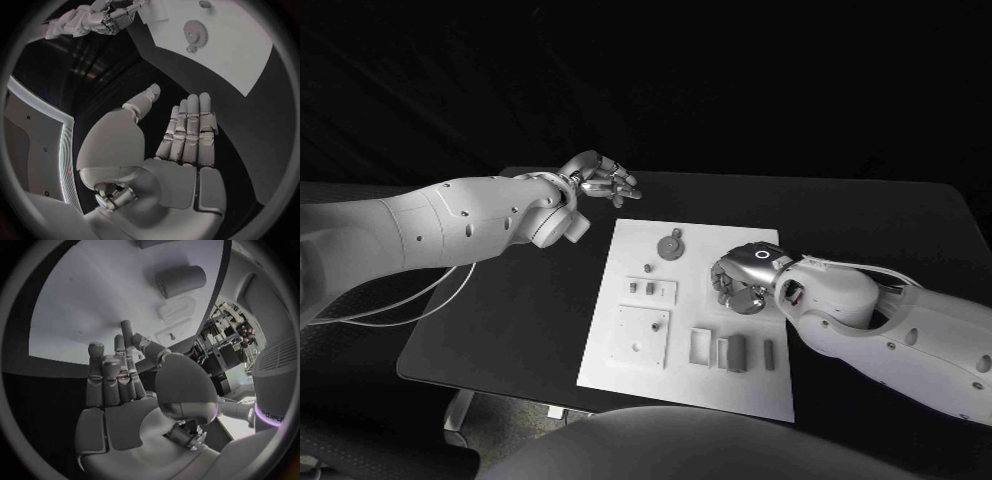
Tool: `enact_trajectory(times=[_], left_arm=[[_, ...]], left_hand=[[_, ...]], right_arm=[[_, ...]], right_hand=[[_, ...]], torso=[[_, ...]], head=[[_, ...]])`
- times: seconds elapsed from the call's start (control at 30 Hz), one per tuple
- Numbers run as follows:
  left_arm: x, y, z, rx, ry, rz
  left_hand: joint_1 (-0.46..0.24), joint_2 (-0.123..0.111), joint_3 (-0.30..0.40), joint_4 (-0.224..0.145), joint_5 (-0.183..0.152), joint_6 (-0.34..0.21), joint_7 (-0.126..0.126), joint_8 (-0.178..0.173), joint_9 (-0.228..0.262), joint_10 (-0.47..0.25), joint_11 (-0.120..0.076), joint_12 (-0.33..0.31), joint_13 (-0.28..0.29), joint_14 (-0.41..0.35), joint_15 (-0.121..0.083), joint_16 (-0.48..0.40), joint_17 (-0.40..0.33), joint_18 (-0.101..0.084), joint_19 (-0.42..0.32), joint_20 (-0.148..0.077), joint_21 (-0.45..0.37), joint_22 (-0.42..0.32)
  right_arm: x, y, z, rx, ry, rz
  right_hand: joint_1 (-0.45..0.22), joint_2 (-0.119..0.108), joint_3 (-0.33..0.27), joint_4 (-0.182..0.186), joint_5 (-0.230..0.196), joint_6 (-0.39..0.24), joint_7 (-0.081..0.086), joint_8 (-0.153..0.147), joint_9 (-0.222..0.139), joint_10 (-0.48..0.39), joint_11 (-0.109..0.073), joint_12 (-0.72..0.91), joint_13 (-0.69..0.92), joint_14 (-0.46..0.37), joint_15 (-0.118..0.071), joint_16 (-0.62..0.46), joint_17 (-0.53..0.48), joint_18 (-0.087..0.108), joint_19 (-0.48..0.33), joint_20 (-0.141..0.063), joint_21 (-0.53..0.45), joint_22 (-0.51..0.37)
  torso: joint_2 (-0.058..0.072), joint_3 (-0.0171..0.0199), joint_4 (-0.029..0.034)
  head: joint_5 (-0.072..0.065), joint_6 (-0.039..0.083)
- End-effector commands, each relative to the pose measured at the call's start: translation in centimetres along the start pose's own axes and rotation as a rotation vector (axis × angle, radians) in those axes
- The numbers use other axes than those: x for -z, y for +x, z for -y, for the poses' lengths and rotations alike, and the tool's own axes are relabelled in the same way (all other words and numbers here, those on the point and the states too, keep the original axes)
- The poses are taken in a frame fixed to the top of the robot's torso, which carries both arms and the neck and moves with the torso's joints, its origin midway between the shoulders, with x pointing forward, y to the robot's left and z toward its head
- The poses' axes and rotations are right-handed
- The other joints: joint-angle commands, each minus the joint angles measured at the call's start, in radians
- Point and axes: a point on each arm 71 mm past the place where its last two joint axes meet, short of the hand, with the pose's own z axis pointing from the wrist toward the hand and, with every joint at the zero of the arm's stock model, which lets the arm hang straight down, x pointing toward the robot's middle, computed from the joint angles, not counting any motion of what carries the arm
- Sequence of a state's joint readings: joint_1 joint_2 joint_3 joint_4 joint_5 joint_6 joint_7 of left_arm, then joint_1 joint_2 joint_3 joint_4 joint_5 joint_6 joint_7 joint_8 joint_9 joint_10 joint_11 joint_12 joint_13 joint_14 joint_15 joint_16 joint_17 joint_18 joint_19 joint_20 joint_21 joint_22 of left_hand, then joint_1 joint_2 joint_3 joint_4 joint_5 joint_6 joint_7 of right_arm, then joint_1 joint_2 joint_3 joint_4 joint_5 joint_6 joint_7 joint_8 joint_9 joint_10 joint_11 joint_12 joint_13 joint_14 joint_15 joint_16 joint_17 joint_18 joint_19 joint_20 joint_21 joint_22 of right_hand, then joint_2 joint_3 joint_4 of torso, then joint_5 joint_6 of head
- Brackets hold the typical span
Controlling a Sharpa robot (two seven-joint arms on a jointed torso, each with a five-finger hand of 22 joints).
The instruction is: Assemble the parts on the task board
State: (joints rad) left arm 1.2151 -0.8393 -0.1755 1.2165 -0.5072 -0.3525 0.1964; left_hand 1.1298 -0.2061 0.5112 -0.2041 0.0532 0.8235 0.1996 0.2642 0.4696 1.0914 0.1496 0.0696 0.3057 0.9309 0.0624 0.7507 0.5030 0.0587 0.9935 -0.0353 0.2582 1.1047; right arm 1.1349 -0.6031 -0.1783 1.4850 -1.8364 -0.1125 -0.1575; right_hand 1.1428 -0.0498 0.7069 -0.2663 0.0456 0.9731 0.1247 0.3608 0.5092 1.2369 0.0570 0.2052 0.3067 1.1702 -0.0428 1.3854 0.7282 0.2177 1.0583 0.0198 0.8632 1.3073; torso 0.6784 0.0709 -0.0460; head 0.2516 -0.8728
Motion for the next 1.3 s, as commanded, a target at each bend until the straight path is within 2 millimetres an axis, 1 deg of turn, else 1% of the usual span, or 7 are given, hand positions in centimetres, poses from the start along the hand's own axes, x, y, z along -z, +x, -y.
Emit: enact_trajectory(times=[0.03, 0.43, 0.6, 0.9, 1.07, 1.2, 1.3], left_arm=[[-0.1, 0.1, 0.2, 0.008, 0.008, -0.007], [0.0, -0.2, 0.1, 0.006, 0.006, -0.001], [-0.1, 0.0, 0.1, 0.007, 0.009, -0.003], [-0.4, -0.1, 0.1, 0.002, 0.009, 0.006], [-0.8, 0.1, 0.2, 0.001, 0.01, 0.009], [-1.1, 0.3, 0.3, 0.002, 0.01, 0.008], [-1.3, 0.4, 0.4, 0.002, 0.011, 0.008]], left_hand=[[0.004, 0.003, 0.0, 0.005, 0.001, -0.007, -0.002, 0.003, -0.001, -0.006, 0.0, 0.001, -0.001, 0.007, -0.001, -0.004, 0.002, 0.013, 0.006, -0.002, -0.005, 0.001], [0.004, 0.003, 0.0, 0.005, 0.001, -0.007, -0.002, 0.003, -0.001, -0.006, 0.001, 0.001, -0.001, 0.007, -0.001, -0.005, 0.003, 0.013, 0.006, -0.002, -0.005, 0.002], [0.004, 0.003, 0.0, 0.005, 0.001, -0.007, -0.002, 0.003, -0.001, -0.006, 0.001, 0.001, -0.001, 0.007, -0.001, -0.005, 0.003, 0.013, 0.006, -0.002, -0.006, 0.002], [0.005, 0.003, -0.001, 0.005, 0.001, -0.007, -0.002, 0.004, -0.001, -0.006, 0.001, 0.001, -0.001, 0.008, -0.001, -0.005, 0.004, 0.013, 0.007, -0.002, -0.006, 0.002], [0.005, 0.004, -0.001, 0.005, 0.001, -0.007, -0.002, 0.004, -0.001, -0.006, 0.0, 0.001, -0.001, 0.008, -0.001, -0.006, 0.004, 0.013, 0.007, -0.002, -0.006, 0.002], [0.005, 0.004, -0.001, 0.005, 0.001, -0.007, -0.002, 0.004, -0.001, -0.006, 0.0, 0.001, -0.001, 0.008, -0.001, -0.006, 0.004, 0.013, 0.007, -0.002, -0.006, 0.002], [0.005, 0.004, -0.001, 0.005, 0.001, -0.007, -0.002, 0.004, -0.001, -0.006, 0.0, 0.001, -0.001, 0.008, -0.001, -0.006, 0.004, 0.013, 0.007, -0.002, -0.006, 0.002]], right_arm=[[0.2, -0.2, -0.5, 0.001, -0.017, 0.022], [1.5, -2.6, -1.3, -0.029, -0.047, 0.115], [1.5, -3.2, -2.7, -0.036, -0.087, 0.138], [-0.4, -3.9, -6.8, -0.047, -0.201, 0.153], [-1.7, -3.2, -10.2, -0.062, -0.281, 0.142], [-2.4, -2.7, -11.7, -0.065, -0.314, 0.134], [-3.0, -2.0, -12.4, -0.066, -0.327, 0.115]], right_hand=[[-0.001, 0.011, 0.004, -0.001, 0.003, 0.009, 0.001, 0.006, 0.009, 0.014, 0.003, 0.005, 0.0, 0.002, -0.006, 0.002, -0.001, 0.044, 0.009, -0.002, 0.004, 0.014], [-0.001, 0.008, 0.008, -0.005, 0.003, 0.012, 0.0, 0.006, 0.01, 0.016, 0.001, 0.006, 0.002, 0.006, -0.007, 0.001, -0.002, 0.044, 0.012, -0.004, 0.005, 0.014], [-0.001, 0.005, 0.009, -0.005, 0.003, 0.014, -0.001, 0.007, 0.011, 0.018, 0.0, 0.006, 0.003, 0.008, -0.008, 0.002, -0.002, 0.044, 0.015, -0.005, 0.006, 0.014], [-0.001, 0.006, 0.011, -0.005, 0.003, 0.015, -0.001, 0.007, 0.011, 0.018, 0.0, 0.006, 0.004, 0.009, -0.009, 0.001, -0.002, 0.044, 0.016, -0.005, 0.007, 0.014], [0.0, 0.006, 0.012, -0.006, 0.003, 0.014, -0.001, 0.007, 0.011, 0.018, 0.0, 0.006, 0.004, 0.009, -0.009, 0.001, -0.002, 0.044, 0.017, -0.006, 0.007, 0.013], [0.0, 0.007, 0.012, -0.006, 0.003, 0.014, -0.001, 0.006, 0.011, 0.018, 0.0, 0.005, 0.004, 0.009, -0.009, 0.001, -0.003, 0.044, 0.017, -0.006, 0.007, 0.013], [0.0, 0.008, 0.013, -0.007, 0.003, 0.013, -0.001, 0.006, 0.011, 0.017, 0.0, 0.005, 0.004, 0.01, -0.009, 0.0, -0.003, 0.044, 0.017, -0.006, 0.007, 0.013]], torso=[[0.0, 0.0001, 0.0], [0.0, -0.0008, -0.0015], [-0.001, -0.0005, -0.0001], [-0.002, -0.0007, -0.0008], [-0.003, -0.0019, 0.0021], [-0.003, -0.0032, 0.005], [-0.002, -0.0044, 0.0033]], head=[[0.001, 0.0], [0.006, 0.0], [0.012, 0.0], [0.045, 0.0], [0.071, 0.0], [0.082, 0.0], [0.096, 0.0]])
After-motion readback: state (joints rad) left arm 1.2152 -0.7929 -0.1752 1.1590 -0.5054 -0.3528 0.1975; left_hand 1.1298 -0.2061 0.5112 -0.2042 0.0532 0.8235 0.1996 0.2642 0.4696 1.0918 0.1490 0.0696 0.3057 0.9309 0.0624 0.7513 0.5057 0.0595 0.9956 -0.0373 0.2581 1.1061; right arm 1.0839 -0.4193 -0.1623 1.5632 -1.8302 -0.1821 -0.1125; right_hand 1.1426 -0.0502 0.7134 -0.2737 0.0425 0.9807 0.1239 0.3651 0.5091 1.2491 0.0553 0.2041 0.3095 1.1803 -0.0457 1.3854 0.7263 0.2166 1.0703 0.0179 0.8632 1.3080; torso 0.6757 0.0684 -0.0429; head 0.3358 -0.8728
